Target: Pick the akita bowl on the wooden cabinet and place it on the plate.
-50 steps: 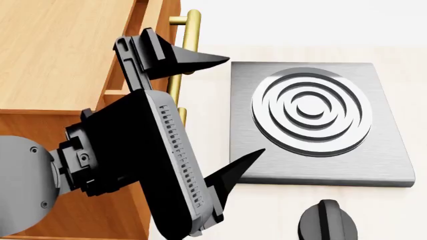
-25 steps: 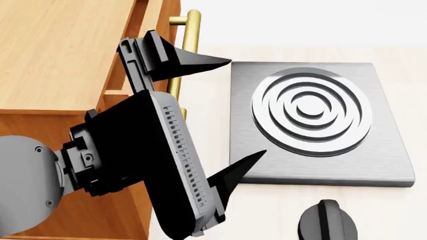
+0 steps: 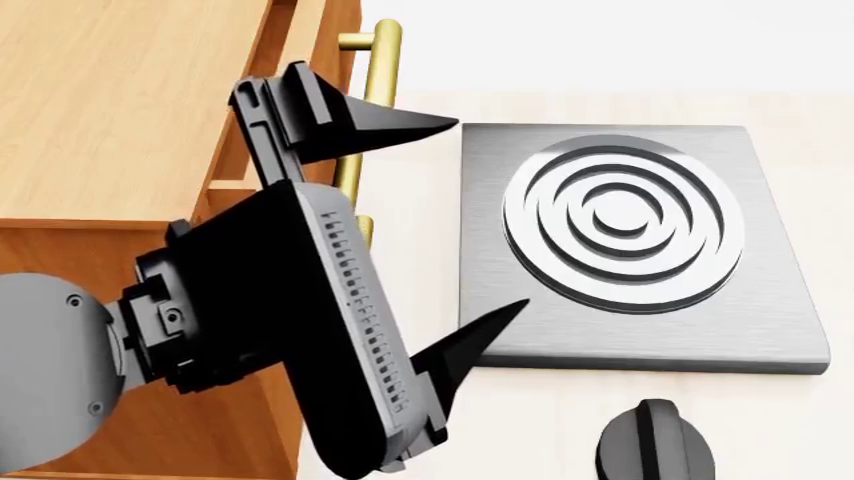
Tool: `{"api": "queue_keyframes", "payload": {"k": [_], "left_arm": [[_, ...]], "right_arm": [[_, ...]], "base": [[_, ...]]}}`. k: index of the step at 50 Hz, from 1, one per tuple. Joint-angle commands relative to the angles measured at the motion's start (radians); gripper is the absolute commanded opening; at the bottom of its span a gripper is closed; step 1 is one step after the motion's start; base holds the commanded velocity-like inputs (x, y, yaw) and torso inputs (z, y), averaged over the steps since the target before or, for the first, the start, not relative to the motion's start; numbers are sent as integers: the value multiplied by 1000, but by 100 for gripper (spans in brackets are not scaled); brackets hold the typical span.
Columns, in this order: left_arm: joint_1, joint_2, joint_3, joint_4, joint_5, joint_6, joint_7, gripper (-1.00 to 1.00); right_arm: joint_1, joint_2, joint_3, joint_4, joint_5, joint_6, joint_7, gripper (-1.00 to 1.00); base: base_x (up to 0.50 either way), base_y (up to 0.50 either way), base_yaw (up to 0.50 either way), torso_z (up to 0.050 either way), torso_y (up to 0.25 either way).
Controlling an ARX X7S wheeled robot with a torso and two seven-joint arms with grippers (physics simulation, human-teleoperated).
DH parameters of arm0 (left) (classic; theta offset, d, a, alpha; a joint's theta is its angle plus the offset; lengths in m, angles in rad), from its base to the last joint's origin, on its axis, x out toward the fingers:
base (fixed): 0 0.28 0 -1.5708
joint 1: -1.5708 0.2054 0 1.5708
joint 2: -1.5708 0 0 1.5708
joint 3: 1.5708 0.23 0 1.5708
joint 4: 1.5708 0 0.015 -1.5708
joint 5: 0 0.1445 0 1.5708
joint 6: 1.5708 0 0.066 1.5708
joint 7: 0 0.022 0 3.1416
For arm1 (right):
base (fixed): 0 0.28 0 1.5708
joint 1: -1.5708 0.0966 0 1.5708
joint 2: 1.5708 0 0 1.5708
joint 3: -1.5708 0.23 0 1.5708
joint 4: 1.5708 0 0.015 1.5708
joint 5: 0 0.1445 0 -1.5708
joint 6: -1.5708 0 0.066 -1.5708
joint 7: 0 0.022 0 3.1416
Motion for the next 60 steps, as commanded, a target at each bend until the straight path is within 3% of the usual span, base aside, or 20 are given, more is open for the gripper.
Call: {"api": "queue_keyframes", "payload": {"k": [1,24,60], "left_arm": [[-1,-6,-6,9,-5,-4,-6,100],[-14,-3,-13,16,-12,-17,-8,100],[-11,-14,-23,26,-15,-17,-13,100]], "right_arm": [[-78,49,54,-132,21,1,43,100],[-206,116,176,-317,45,-6,101,100],[-141,332,274,-706,104,87,257,100]], "base": [[0,0,0,0,0],[0,0,0,0,0],[0,0,0,0,0]]}}
